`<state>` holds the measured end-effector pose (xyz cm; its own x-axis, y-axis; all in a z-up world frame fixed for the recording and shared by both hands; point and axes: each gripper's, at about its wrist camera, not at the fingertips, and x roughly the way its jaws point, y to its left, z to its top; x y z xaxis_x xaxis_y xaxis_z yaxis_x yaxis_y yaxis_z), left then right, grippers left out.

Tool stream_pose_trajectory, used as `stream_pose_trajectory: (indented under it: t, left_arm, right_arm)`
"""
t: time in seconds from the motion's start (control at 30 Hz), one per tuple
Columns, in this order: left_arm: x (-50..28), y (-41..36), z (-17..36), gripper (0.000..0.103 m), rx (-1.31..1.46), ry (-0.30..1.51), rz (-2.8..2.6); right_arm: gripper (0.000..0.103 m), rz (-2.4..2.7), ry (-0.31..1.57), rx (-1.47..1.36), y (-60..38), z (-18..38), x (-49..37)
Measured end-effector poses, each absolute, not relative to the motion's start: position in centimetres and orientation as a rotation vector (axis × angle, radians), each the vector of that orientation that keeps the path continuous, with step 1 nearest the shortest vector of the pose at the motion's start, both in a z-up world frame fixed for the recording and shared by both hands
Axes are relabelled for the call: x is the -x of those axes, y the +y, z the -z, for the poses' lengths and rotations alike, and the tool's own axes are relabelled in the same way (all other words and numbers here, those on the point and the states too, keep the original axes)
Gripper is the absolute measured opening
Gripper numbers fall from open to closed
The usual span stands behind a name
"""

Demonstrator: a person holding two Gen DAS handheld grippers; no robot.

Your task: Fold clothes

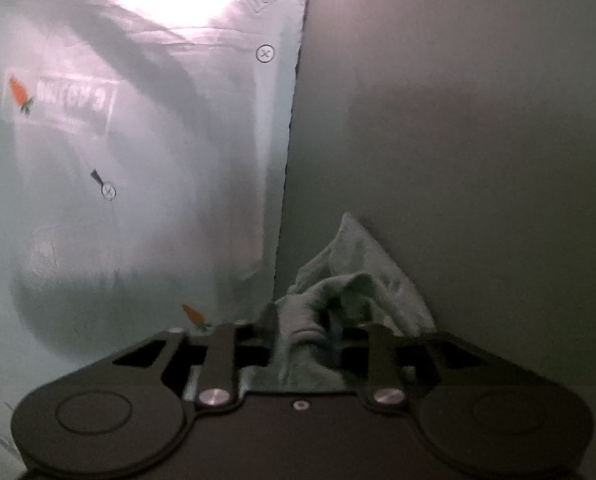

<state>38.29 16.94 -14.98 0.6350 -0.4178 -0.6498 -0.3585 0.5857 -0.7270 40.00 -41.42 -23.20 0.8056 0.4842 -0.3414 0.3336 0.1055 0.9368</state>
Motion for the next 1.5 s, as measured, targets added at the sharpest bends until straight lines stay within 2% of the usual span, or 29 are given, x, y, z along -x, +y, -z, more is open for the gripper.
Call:
stream_pose_trajectory:
  t: [0.1,0.27,0.37,0.6,0.7,0.73,0.77,0.8,0.83,0.87,0.9,0.93,1.23,1.37,1.4,1.43,1.47,1.5]
  left_arm:
    - [-37.6,16.9,14.0,0.033,0.957,0.907,0.067]
    - [-35.2,18.2,12.9,0.055,0.956,0.845,0.045]
    - [-33.8,18.9,12.3,0.056,0.934,0.820,0.037]
    - [-31.8,17.6,13.6,0.057,0.868,0.902,0.044]
    - [-31.8,17.1,13.9,0.057,0.929,0.876,0.088]
    - [-31.9,16.9,13.9,0.057,0.951,0.864,0.106]
    - [-32.2,16.6,13.9,0.055,0.958,0.860,0.117]
    - [-32.5,16.3,13.9,0.055,0.954,0.861,0.122]
    - [-32.8,16.0,14.0,0.049,0.952,0.864,0.119]
    - [-33.1,15.7,14.1,0.019,0.952,0.867,0.109]
    - [-33.2,15.7,14.3,0.007,0.961,0.870,0.098]
    - [-33.2,15.9,14.4,0.010,0.978,0.873,0.088]
    - [-35.5,18.8,14.4,0.009,1.352,0.718,0.122]
    - [-38.4,19.2,16.7,0.009,1.501,0.686,0.065]
    - [-39.1,19.3,17.5,0.011,1.541,0.679,0.044]
    - [-39.6,19.5,18.3,0.017,1.584,0.671,0.018]
    - [-40.0,19.7,19.0,0.032,1.623,0.656,-0.012]
    - [-40.2,20.0,19.5,0.039,1.653,0.633,-0.036]
  right_arm:
    - [0.042,-0.152,0.678,-1.483,-41.7,22.8,-39.4]
    - [0.047,-0.141,0.656,-1.443,-42.2,22.1,-36.9]
    - [0.048,-0.150,0.672,-1.390,-42.1,21.9,-35.4]
    - [0.048,-0.180,0.737,-1.227,-40.6,21.7,-33.1]
    - [0.044,-0.193,0.783,-1.162,-39.5,21.4,-33.5]
    - [0.040,-0.197,0.791,-1.142,-39.2,21.2,-33.6]
    - [0.036,-0.216,0.794,-1.128,-39.0,21.1,-33.9]
    - [0.026,-0.233,0.795,-1.121,-38.9,20.9,-34.1]
    - [0.017,-0.238,0.790,-1.125,-38.9,20.7,-34.3]
    - [0.016,-0.242,0.785,-1.128,-38.8,20.5,-34.5]
    - [0.012,-0.234,0.773,-1.134,-38.9,20.3,-34.7]
    - [0.009,-0.223,0.760,-1.144,-39.1,20.1,-34.7]
    - [0.005,-0.265,0.594,-1.523,-41.3,19.5,-38.2]
    - [0.005,-0.229,0.587,-1.547,-40.5,19.6,-42.9]
    - [0.005,-0.224,0.588,-1.558,-40.4,19.8,-43.9]
    - [0.005,-0.215,0.590,-1.569,-40.3,20.2,-44.7]
    - [0.007,-0.196,0.594,-1.569,-40.2,20.5,-45.6]
    - [0.009,-0.177,0.597,-1.568,-40.2,20.8,-46.5]
